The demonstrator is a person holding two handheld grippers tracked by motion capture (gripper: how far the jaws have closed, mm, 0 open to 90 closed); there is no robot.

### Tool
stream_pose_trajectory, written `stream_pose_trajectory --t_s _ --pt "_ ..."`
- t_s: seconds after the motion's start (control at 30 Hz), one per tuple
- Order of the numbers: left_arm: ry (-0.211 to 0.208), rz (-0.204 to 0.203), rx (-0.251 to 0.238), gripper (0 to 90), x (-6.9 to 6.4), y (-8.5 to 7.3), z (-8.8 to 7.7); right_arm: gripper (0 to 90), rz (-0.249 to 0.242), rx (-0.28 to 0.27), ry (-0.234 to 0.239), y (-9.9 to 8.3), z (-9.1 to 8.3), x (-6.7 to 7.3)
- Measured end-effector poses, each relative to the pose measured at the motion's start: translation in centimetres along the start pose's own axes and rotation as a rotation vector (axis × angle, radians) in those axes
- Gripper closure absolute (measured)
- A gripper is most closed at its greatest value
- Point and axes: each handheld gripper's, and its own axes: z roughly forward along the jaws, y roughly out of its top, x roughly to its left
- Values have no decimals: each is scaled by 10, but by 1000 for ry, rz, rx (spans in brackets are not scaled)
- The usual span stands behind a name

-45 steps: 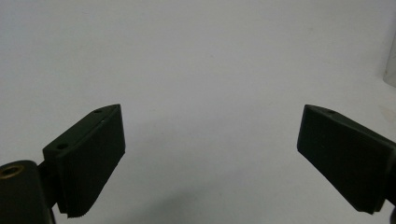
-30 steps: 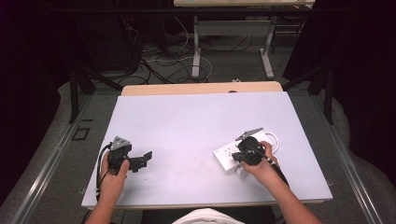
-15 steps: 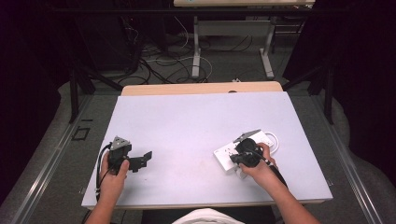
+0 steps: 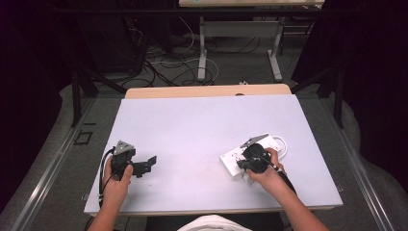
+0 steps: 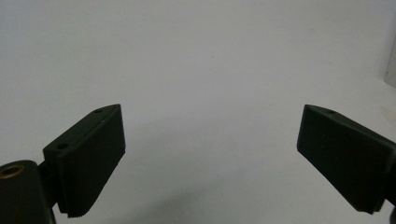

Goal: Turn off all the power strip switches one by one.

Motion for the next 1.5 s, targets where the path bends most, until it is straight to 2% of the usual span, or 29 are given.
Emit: stream_pose_trajectory --t_s 0.8,0.87,0.9,0.93,1.17,1.2,1.3,1.37,1.5 --pt "1 0 -1 79 0 0 0 900 4 -23 -9 -1 2 1" --pt "2 0 -1 79 0 0 0 900 6 3 2 -1 1 1" --pt "3 2 -2 79 0 0 0 900 5 -33 18 -3 5 1" --pt "4 2 -3 79 0 0 0 900 10 -12 20 -3 4 1" --pt "-1 0 -10 79 -1 1 2 900 4 -20 11 -3 5 2" --pt "0 2 -8 79 0 1 1 900 1 7 8 -2 3 2" --pt "2 -3 -6 79 1 0 0 900 2 -18 6 -2 5 3" --pt "3 -11 -17 80 1 0 0 900 3 -19 6 -2 4 2" --pt "3 -2 -10 80 1 1 0 896 -2 -11 7 -2 4 2"
